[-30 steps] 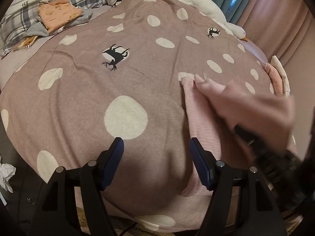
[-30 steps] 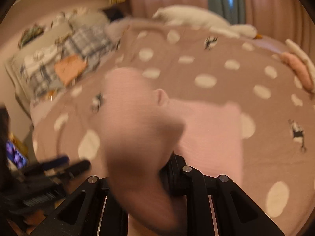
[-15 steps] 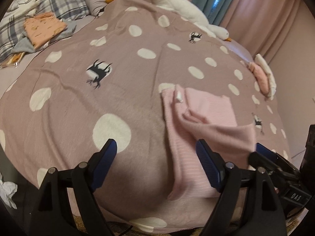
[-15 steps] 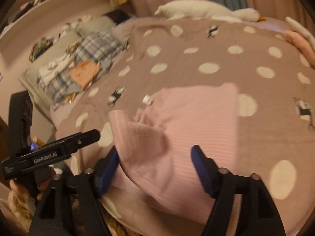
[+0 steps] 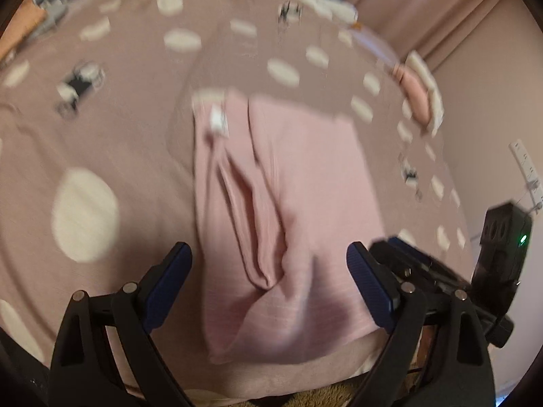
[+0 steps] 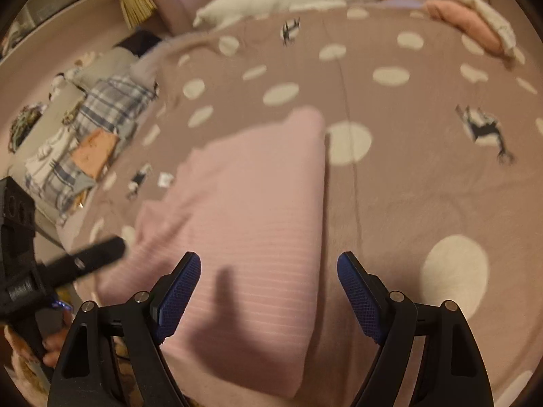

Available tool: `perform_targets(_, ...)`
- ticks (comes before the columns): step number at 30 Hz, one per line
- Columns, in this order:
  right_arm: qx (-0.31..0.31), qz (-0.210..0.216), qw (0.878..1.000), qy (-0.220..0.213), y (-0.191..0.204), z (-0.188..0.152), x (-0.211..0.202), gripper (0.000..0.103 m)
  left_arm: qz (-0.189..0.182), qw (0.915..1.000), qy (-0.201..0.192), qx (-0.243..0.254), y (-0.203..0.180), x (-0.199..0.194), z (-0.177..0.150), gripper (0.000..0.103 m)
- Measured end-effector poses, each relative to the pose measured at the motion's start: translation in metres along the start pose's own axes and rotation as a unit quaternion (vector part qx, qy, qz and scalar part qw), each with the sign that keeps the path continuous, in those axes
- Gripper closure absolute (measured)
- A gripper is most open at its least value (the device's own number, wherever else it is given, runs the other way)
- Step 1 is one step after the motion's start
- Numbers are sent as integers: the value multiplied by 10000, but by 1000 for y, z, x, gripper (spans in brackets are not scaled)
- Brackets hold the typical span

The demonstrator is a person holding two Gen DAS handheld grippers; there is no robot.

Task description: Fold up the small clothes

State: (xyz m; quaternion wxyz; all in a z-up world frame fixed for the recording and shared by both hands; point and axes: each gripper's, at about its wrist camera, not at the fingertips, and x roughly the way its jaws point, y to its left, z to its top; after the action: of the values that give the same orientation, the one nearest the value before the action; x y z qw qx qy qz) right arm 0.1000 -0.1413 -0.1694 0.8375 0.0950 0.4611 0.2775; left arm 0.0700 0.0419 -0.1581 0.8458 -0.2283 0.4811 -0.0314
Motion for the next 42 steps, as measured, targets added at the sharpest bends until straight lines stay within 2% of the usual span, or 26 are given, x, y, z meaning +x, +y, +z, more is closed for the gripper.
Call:
perform_targets(3,85,52,9998,175,-4,-3,15,21,68,9996,258,36,0,23,-6,19)
perform_targets(5,139,172,9995,239,-6,-5,22,36,65,9996,261,64,0,30,-8,22)
perform_targets(6,151,199,9994,225,-6,-6,23,38,86,9996,202,149,-2,31,-8,24)
perform_targets(8,151,189,9996,118,-5,-6,22,53,-63,9995,189,231,-7,32,-7,51)
perform_targets(9,152,195,9997,85,-4,-6,20,59,-78,9996,199,194,-8,33,-7,53)
perform_targets(10,141,223,9996,38,-3,-6,17,69,-12,9996,154,231,-10,31,-7,59)
perform_targets(11,122,282,9995,-37,-2,-5,12,76,-6,9995,110,286,-13,30,-7,64)
perform_targets(16,-14,288,9989,-370,3,0,-10,79,72,9983,-163,548,-34,16,-5,69)
perform_targets(21,-52,173,9965,-811,-6,11,-38,79,-202,9963,-347,757,-57,16,3,69)
perform_targets(24,7,5,9963,-854,-18,15,-38,79,-193,9955,-334,862,-69,26,8,68)
perform_targets(27,100,-205,9971,-729,-28,15,-29,79,-74,9955,-144,938,-77,45,10,67)
perform_targets(29,241,-433,9971,-584,-37,14,-20,78,51,9953,1,964,-80,56,8,62)
perform_targets(31,358,-440,9973,-467,-45,11,-15,76,256,9943,27,1036,-82,61,3,58)
perform_targets(33,389,-466,9971,-448,-49,7,-16,69,373,9932,19,1104,-83,62,0,54)
perform_targets(35,410,-644,9955,-566,-50,4,-25,52,486,9925,9,1121,-83,60,0,46)
perform_targets(36,405,-714,9945,-654,-50,4,-30,45,518,9924,-7,1116,-83,57,1,45)
perform_targets(37,415,-783,9934,-732,-49,4,-37,31,558,9923,-31,1102,-82,52,1,44)
perform_targets(38,436,-841,9921,-829,-50,4,-45,25,603,9921,-67,1095,-81,47,2,42)
perform_targets(39,444,-852,9912,-913,-50,5,-53,25,627,9919,-125,1097,-80,41,3,40)
perform_targets(41,477,-876,9886,-1126,-51,7,-72,22,672,9912,-346,1086,-77,24,3,29)
perform_targets(42,521,-935,9862,-1261,-52,7,-82,20,711,9907,-427,1076,-76,17,2,27)
